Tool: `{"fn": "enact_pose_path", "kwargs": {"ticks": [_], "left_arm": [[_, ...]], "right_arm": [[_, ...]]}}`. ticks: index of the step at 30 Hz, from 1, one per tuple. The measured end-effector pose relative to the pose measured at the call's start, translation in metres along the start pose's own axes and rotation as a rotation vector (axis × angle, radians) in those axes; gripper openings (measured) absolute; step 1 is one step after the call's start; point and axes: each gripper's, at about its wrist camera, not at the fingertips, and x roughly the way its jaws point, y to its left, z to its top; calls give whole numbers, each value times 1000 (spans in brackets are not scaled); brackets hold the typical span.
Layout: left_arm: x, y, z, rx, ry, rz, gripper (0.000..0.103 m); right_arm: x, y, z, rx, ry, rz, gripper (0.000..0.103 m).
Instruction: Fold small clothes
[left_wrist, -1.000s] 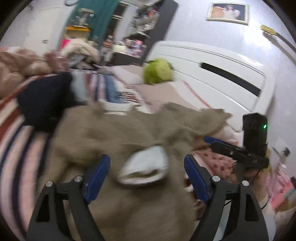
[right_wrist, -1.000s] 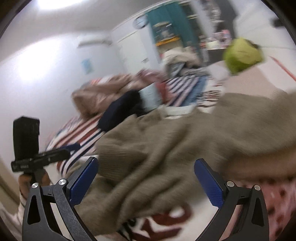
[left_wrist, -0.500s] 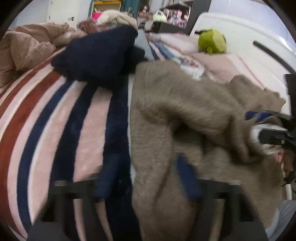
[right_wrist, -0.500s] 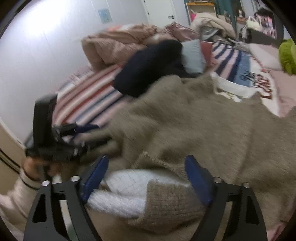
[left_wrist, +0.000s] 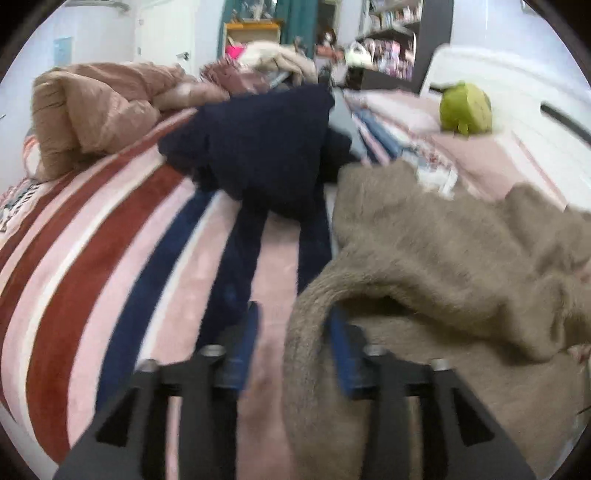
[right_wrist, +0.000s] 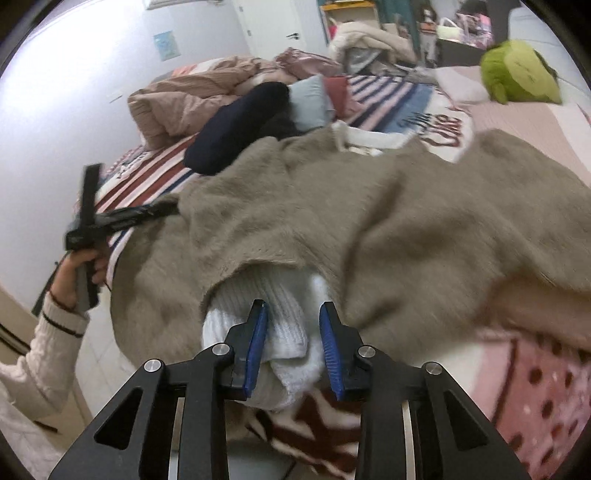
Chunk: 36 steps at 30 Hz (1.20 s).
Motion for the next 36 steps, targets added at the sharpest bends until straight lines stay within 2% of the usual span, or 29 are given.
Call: {"fn": "enact_pose_path", "kwargs": {"ticks": [1,3,4,5,7,9,12,15,17,19,20,21,23,24,27,30,31,32,34,35,36], "left_arm": [[-14,-5,1,9,-35,-4,53],[-39,-18,5,41,-85,-22,59],[-53,-28,6,57,-108,-53,65],[-63,-35,6,69,-125,-90,72],[-80,-55,7,97,-155,-191,79],[-90,-80,5,131,-153,-266,80],[-90,-117,-1,179,-121,-368,80],[-84,-146,-14,220,-78,-406,80],[-76,-160,-23,244,-39,-418,80],[-71,-171,-33,251,-3,-469,80],[-70,-175,-37,258,11,-505,80],[-69,-181,-41,272,36,-554,80],[-65,-194,-52,332,119,-630,93],[-62,-202,-61,383,147,-636,95],[-48,-216,-76,469,180,-539,97],[-35,-216,-78,452,177,-506,96],[-32,-215,-76,438,162,-499,95],[-30,-215,-75,435,148,-476,77],[-25,-208,-67,415,139,-429,52],[-25,-200,-62,376,135,-452,35],[-24,-188,-54,320,132,-470,24]], "right_arm": [[-4,-3,-4,-2,4,-20,25],[-12,-10,-14,-4,17,-41,25],[-16,-13,-19,0,18,-39,25],[-20,-17,-24,10,14,-34,29],[-26,-28,-34,37,3,-35,41],[-27,-40,-43,67,-5,-34,51],[-18,-58,-57,105,10,11,54],[3,-69,-66,104,18,39,55],[12,-71,-64,85,-21,74,56],[19,-70,-54,76,-38,105,44],[25,-68,-46,64,-42,134,21],[29,-65,-39,55,-44,155,9],[36,-58,-23,43,-66,164,8],[38,-54,-12,36,-79,169,7],[44,-47,18,19,-119,173,5],[59,-41,42,4,-108,151,5],[65,-39,48,-1,-97,145,5],[74,-39,52,0,-83,140,5],[84,-42,55,23,-71,136,5],[81,-44,51,36,-69,139,5],[79,-49,48,53,-68,154,6]]}}
